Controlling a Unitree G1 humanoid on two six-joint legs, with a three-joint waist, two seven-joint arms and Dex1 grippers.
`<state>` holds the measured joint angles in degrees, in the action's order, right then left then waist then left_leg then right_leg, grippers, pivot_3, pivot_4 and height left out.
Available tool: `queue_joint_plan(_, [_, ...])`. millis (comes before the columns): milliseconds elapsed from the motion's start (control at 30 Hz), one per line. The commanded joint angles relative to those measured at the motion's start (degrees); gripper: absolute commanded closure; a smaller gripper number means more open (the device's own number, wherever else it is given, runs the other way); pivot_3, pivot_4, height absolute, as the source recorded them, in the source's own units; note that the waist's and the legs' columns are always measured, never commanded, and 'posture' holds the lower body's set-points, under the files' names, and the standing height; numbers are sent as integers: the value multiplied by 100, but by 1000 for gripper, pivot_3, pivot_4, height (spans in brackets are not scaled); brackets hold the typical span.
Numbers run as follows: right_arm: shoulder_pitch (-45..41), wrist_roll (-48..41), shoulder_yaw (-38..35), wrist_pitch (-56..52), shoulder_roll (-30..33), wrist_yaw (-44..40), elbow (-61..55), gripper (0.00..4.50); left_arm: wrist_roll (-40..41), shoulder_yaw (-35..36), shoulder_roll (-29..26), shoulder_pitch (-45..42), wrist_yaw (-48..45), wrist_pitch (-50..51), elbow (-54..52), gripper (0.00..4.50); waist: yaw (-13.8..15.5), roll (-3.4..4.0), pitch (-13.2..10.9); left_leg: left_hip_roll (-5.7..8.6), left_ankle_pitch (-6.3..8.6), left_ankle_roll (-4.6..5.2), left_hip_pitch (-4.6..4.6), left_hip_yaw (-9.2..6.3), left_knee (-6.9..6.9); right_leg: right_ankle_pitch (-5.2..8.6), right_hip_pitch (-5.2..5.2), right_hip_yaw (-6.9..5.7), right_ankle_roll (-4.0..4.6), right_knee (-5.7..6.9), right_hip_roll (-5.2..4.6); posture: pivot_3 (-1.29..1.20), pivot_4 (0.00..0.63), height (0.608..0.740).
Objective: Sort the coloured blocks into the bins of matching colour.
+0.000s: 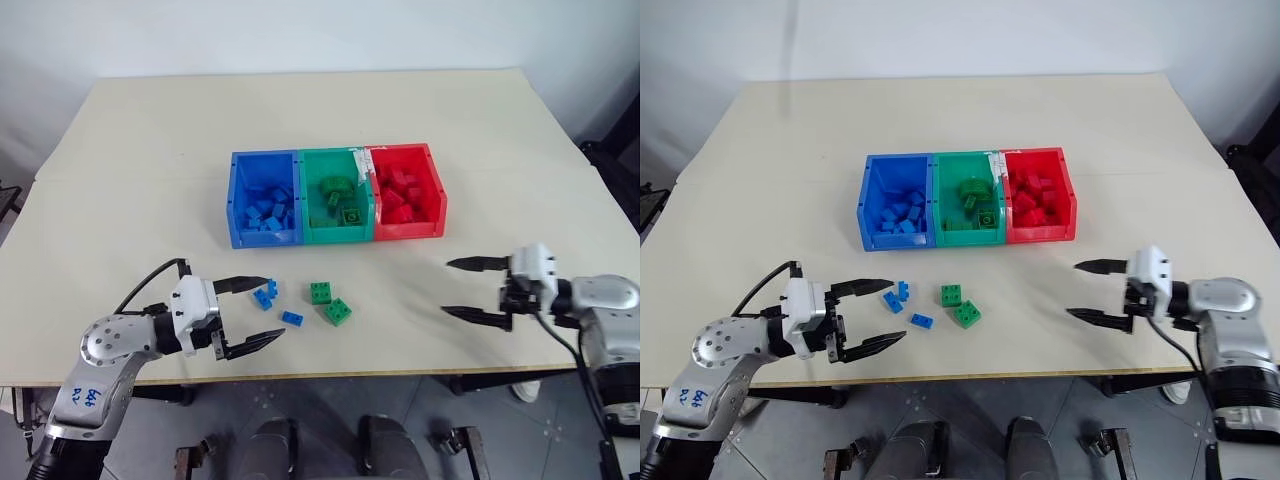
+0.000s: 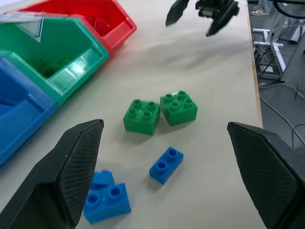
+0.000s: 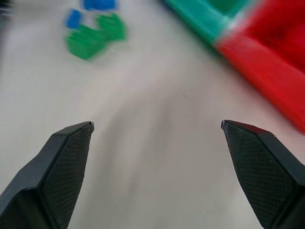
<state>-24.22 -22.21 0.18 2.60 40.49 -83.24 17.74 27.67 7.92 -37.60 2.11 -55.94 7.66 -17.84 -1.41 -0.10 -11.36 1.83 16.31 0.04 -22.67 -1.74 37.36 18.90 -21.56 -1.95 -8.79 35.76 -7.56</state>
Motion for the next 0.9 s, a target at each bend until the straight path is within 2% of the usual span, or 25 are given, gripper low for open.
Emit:
queue_joint_plan(33, [-225, 127, 442, -333, -212, -23, -428, 0, 160, 394, -144, 189, -73, -77, -188, 107, 7, 1, 0, 0, 0, -1, 0, -2, 0, 1, 0, -1, 1, -2, 0, 0, 150, 740])
queue_joint_plan(267, [-623, 811, 1217, -180, -943, 281, -8, 0, -53, 953, -285, 912, -213, -472, -20, 107, 131, 0, 0, 9, 5, 1, -1, -6, 3, 1, -2, -1, 3, -13, -10, 0, 150, 740])
queue_joint_plan(533, [-492, 1065, 1482, -18, -1387, 466, 66, 0, -16, 1144, -188, 1320, -45, -522, -274, 107, 117, -1, 0, 7, 8, -2, 5, -7, -1, 3, -1, -3, 7, -12, -7, 0, 150, 740])
queue_joint_plan(567, [-485, 1081, 1489, -8, -1414, 481, 60, 380, -16, 1143, -184, 1336, -36, -525, -287, 0, 111, -1, 0, 6, 9, -4, 9, -5, -4, 4, 0, -2, 9, -11, -7, 0, 150, 740])
queue_joint_plan(600, [-483, 1096, 1489, -6, -1451, 530, 55, 534, -14, 1138, -174, 1353, -23, -524, -309, 0, 106, -1, 0, 5, 10, -5, 12, -3, -6, 5, 0, -2, 11, -11, -5, 0, 150, 740])
queue_joint_plan(667, [-485, 1135, 1502, -30, -1508, 648, 28, 1309, -20, 1124, -149, 1374, 0, -536, -318, 0, 106, -1, 1, 2, 11, -8, 17, 0, -9, 6, 1, -1, 12, -9, -2, 0, 150, 740])
queue_joint_plan(767, [-460, 1129, 1512, -107, -1566, 770, -77, 2149, -30, 1096, -130, 1368, 35, -547, -312, 0, 106, -1, 1, 2, 12, -8, 21, 2, -12, 7, 2, 0, 14, -9, -2, 0, 150, 740])
queue_joint_plan(900, [-333, 1015, 1497, -304, -1540, 747, -394, 3491, -42, 1053, -107, 1341, 87, -542, -315, 0, 113, -2, 1, 1, 12, -8, 22, 2, -13, 8, 2, 0, 15, -8, -2, 0, 150, 740])
